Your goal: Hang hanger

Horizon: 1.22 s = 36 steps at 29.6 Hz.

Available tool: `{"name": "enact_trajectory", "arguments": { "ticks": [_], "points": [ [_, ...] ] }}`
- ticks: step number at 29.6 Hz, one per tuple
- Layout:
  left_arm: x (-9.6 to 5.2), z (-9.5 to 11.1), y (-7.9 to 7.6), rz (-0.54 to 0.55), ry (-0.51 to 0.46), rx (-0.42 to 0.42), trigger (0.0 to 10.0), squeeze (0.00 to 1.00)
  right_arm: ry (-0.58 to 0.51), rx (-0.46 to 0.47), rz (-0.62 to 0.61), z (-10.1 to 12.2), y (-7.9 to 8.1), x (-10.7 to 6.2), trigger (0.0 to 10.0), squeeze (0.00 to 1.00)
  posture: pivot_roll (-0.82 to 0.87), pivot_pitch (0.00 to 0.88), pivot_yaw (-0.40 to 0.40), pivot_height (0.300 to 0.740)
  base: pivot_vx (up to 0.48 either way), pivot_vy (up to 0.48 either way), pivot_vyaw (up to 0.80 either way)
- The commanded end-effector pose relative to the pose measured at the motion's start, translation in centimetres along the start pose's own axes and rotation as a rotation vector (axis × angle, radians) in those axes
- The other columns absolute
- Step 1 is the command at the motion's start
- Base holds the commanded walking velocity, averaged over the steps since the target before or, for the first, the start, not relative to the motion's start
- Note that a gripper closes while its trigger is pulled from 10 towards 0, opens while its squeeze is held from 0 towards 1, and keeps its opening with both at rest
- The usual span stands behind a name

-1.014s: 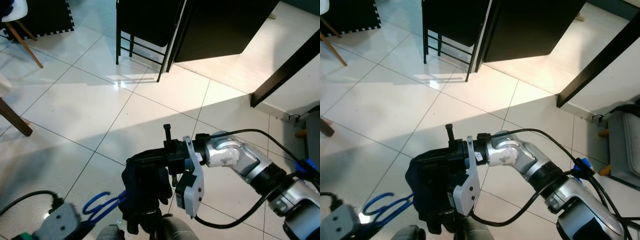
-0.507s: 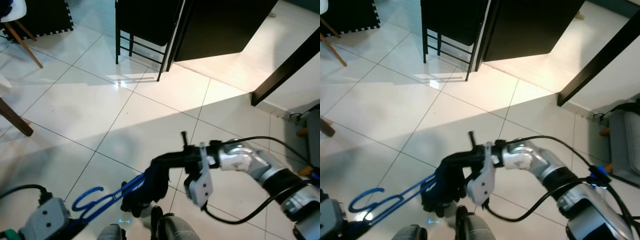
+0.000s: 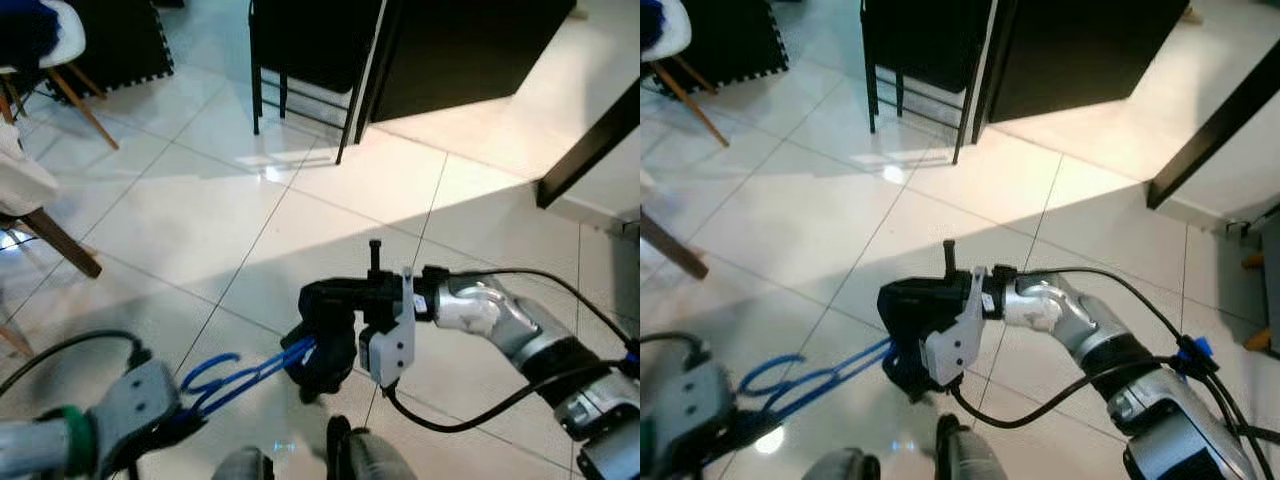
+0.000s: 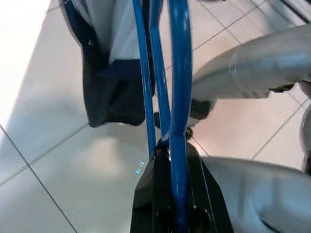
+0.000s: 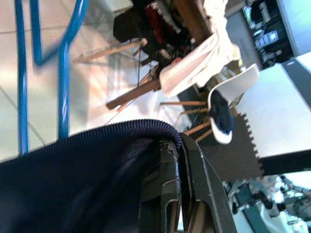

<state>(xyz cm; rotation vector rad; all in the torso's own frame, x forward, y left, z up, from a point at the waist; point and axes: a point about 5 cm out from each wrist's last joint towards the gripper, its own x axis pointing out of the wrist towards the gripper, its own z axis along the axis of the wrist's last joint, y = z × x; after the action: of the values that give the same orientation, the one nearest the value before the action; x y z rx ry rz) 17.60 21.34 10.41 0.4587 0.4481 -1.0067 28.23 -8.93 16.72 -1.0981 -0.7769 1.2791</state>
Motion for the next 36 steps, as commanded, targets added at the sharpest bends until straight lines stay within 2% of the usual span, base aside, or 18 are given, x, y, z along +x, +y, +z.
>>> {"name": "enact_trajectory", "arguments": {
  "ticks": [1, 8, 10, 18, 20, 22, 25, 27, 29, 30, 31, 33, 35, 36],
  "points": [
    [1.0, -0.8, -0.8, -0.031, 0.017, -0.004, 10.0, 0.0, -0.026, -0.002, -0.011, 0.6, 0.2, 0.0, 10.0, 0.0, 0.07, 0.105, 0.05, 0.74, 0.0, 0.0, 0.0],
    [3.0, -1.1, 0.0, 0.085, -0.019, -0.02, 10.0, 0.0, -0.029, 0.019, 0.002, 1.2, 1.0, 0.0, 10.0, 0.0, 0.05, 0.109, 0.061, 0.74, 0.0, 0.0, 0.0],
    [2.9, -1.1, 0.4, 0.125, -0.029, -0.047, 10.0, 0.0, -0.025, 0.024, 0.016, 1.3, 1.2, 0.0, 10.0, 0.0, 0.06, 0.112, 0.072, 0.74, 0.0, 0.0, 0.0],
    [2.7, -1.3, 0.5, 0.167, -0.03, -0.088, 10.0, 0.0, -0.021, 0.041, 0.031, 1.4, 1.5, 0.0, 10.0, 0.0, 0.06, 0.114, 0.077, 0.74, 0.0, 0.0, 0.0],
    [3.3, -1.2, 0.4, 0.182, -0.041, -0.116, 10.0, 0.0, -0.041, 0.065, 0.009, 1.8, 1.3, 0.5, 10.0, 0.0, 0.06, 0.114, 0.078, 0.74, 0.0, 0.0, 0.0],
    [5.4, -0.7, 0.8, 0.313, -0.067, -0.174, 10.0, 0.0, -0.071, 0.181, -0.021, 3.0, 0.6, 1.4, 10.0, 0.0, 0.06, 0.121, 0.066, 0.74, 0.0, 0.0, 0.0],
    [5.4, -0.7, 0.8, 0.313, -0.067, -0.174, 10.0, 0.0, -0.071, 0.181, -0.021, 3.0, 0.6, 1.4, 10.0, 0.0, 0.06, 0.121, 0.066, 0.74, 0.0, 0.0, 0.0],
    [6.8, 0.0, 1.2, 0.422, -0.099, -0.237, 10.0, 0.0, -0.064, 0.308, -0.047, 3.2, 0.5, 1.5, 10.0, 0.0, 0.07, 0.126, 0.055, 0.74, 0.0, 0.0, 0.0],
    [6.8, 0.0, 1.2, 0.422, -0.099, -0.237, 10.0, 0.0, -0.064, 0.308, -0.047, 3.2, 0.5, 1.5, 10.0, 0.0, 0.07, 0.126, 0.055, 0.74, 0.0, 0.0, 0.0],
    [7.0, 0.3, 1.3, 0.456, -0.114, -0.26, 10.0, 0.0, -0.051, 0.367, -0.079, 3.1, 0.3, 1.4, 10.0, 0.0, 0.07, 0.126, 0.055, 0.74, 0.0, 0.0, 0.0],
    [7.0, 0.3, 1.3, 0.456, -0.114, -0.26, 10.0, 0.0, -0.051, 0.367, -0.079, 3.1, 0.3, 1.4, 10.0, 0.0, 0.07, 0.126, 0.055, 0.74, 0.0, 0.0, 0.0],
    [7.3, 0.5, 1.2, 0.499, -0.13, -0.294, 10.0, 0.0, -0.056, 0.48, -0.201, 2.7, -0.7, 1.7, 10.0, 0.0, 0.08, 0.128, 0.048, 0.74, 0.0, 0.0, 0.0],
    [7.3, 0.5, 1.2, 0.499, -0.13, -0.294, 10.0, 0.0, -0.056, 0.48, -0.201, 2.7, -0.7, 1.7, 10.0, 0.0, 0.08, 0.128, 0.048, 0.74, 0.0, 0.0, 0.0],
    [7.4, 0.5, 1.2, 0.516, -0.132, -0.305, 10.0, 0.0, -0.068, 0.515, -0.237, 2.7, -1.2, 2.0, 10.0, 0.0, 0.08, 0.125, 0.046, 0.74, 0.0, 0.0, 0.0]
  ]
}}
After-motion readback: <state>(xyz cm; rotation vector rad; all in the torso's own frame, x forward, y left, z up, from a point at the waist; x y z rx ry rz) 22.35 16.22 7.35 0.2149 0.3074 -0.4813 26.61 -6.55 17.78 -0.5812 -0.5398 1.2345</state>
